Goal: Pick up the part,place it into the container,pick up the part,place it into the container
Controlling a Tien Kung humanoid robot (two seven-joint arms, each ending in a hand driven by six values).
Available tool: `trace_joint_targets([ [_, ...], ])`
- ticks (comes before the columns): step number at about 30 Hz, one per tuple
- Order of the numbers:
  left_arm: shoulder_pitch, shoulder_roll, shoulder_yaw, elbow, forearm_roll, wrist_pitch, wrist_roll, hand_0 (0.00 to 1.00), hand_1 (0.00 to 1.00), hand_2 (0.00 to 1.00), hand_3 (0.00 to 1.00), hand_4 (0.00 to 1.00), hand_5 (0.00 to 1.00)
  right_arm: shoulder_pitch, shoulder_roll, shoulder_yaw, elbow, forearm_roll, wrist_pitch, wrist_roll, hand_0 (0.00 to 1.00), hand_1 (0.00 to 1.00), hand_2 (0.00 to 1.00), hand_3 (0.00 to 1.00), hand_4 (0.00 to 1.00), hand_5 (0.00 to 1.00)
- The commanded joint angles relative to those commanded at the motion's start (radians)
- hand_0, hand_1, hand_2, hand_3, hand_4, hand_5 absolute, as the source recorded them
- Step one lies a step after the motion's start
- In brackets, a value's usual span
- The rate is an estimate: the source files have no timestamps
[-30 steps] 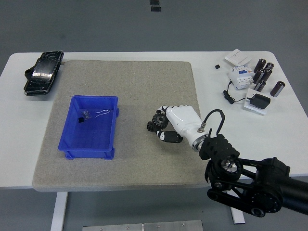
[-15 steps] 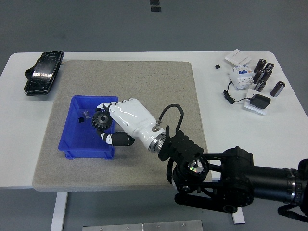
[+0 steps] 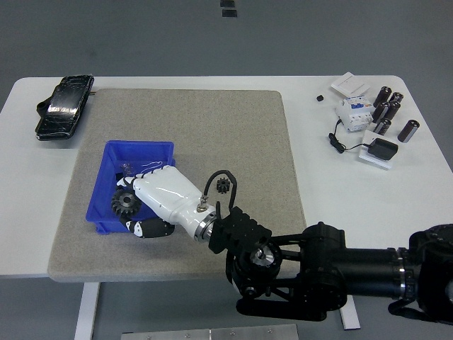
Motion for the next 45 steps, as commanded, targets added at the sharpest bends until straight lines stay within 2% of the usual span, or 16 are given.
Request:
trace_joint_targets([
  [3, 0.0, -0.001, -0.001, 0.0, 0.002, 0.0, 0.001, 0.719, 0.672, 0.661, 0.612, 0.676, 0.349, -0.004, 0.0, 0.007, -0.015, -0.001, -0.005, -0.002, 0.661, 0.686, 0.707, 0.668, 0.53, 0.332],
  [4, 0.0, -0.001, -0.001, 0.0, 0.002, 0.0, 0.001, 0.719, 0.672, 0.661, 0.612, 0.677, 0.349, -0.004, 0.0, 0.008, -0.018, -0.001, -0.006, -0.002, 0.729, 0.752, 0.76, 0.676, 0.538, 0.336],
  [15, -0.001, -0.002, 0.001, 0.0, 0.0, 0.0, 0.001, 0.719, 0.672, 0.661, 0.613, 0.676, 0.348, -0.009, 0.0, 0.006, -0.043, 0.0, 0.001, -0.013, 0.763, 0.783, 0.781, 0.686, 0.547, 0.335],
  [16, -0.002, -0.002, 0.001, 0.0, 0.0, 0.0, 0.001, 0.719, 0.672, 0.657, 0.61, 0.662, 0.354, -0.01, 0.0, 0.007, -0.044, 0.001, 0.003, -0.014, 0.847, 0.853, 0.863, 0.842, 0.766, 0.425],
  [21, -0.003, -0.002, 0.004, 0.0, -0.002, 0.002, 0.0, 0.719, 0.672, 0.657, 0.61, 0.662, 0.354, -0.019, 0.0, 0.022, -0.048, 0.012, -0.002, -0.008, 0.847, 0.853, 0.863, 0.842, 0.766, 0.425],
  [22, -0.003, -0.002, 0.004, 0.0, -0.003, 0.002, 0.0, 0.719, 0.672, 0.655, 0.606, 0.642, 0.359, -0.022, 0.0, 0.028, -0.046, 0.018, -0.007, -0.004, 0.859, 0.87, 0.879, 0.879, 0.806, 0.42],
  [27, -0.002, -0.003, 0.007, 0.001, -0.005, 0.002, -0.002, 0.719, 0.672, 0.655, 0.606, 0.642, 0.359, -0.044, -0.014, 0.091, -0.027, 0.052, -0.039, 0.017, 0.859, 0.87, 0.879, 0.879, 0.806, 0.42],
  [28, -0.002, -0.003, 0.007, 0.001, -0.007, 0.002, -0.003, 0.719, 0.672, 0.656, 0.606, 0.647, 0.357, -0.05, -0.022, 0.109, -0.021, 0.052, -0.043, 0.016, 0.786, 0.831, 0.865, 0.869, 0.846, 0.447],
  [33, 0.002, -0.005, 0.008, 0.001, -0.012, 0.004, -0.003, 0.719, 0.672, 0.656, 0.606, 0.647, 0.357, -0.076, -0.094, 0.202, -0.016, 0.034, -0.048, -0.005, 0.786, 0.831, 0.865, 0.869, 0.846, 0.447],
  [34, 0.003, -0.005, 0.007, 0.0, -0.011, 0.004, -0.002, 0.719, 0.672, 0.658, 0.609, 0.662, 0.352, -0.079, -0.11, 0.211, -0.022, 0.033, -0.044, -0.009, 0.607, 0.717, 0.811, 0.851, 0.832, 0.442],
  [39, 0.004, -0.005, 0.001, -0.001, -0.009, 0.005, 0.0, 0.719, 0.672, 0.658, 0.609, 0.662, 0.352, -0.091, -0.167, 0.203, -0.047, 0.028, -0.021, -0.018, 0.607, 0.717, 0.811, 0.851, 0.832, 0.442],
  [40, 0.003, -0.005, 0.001, -0.001, -0.009, 0.005, 0.0, 0.719, 0.672, 0.66, 0.611, 0.66, 0.354, -0.095, -0.172, 0.198, -0.051, 0.028, -0.018, -0.018, 0.464, 0.644, 0.797, 0.849, 0.82, 0.438],
  [45, 0.001, -0.006, 0.004, 0.001, -0.012, 0.005, -0.004, 0.719, 0.672, 0.66, 0.611, 0.66, 0.354, -0.113, -0.183, 0.16, -0.07, 0.039, -0.004, -0.016, 0.464, 0.644, 0.797, 0.849, 0.82, 0.438],
])
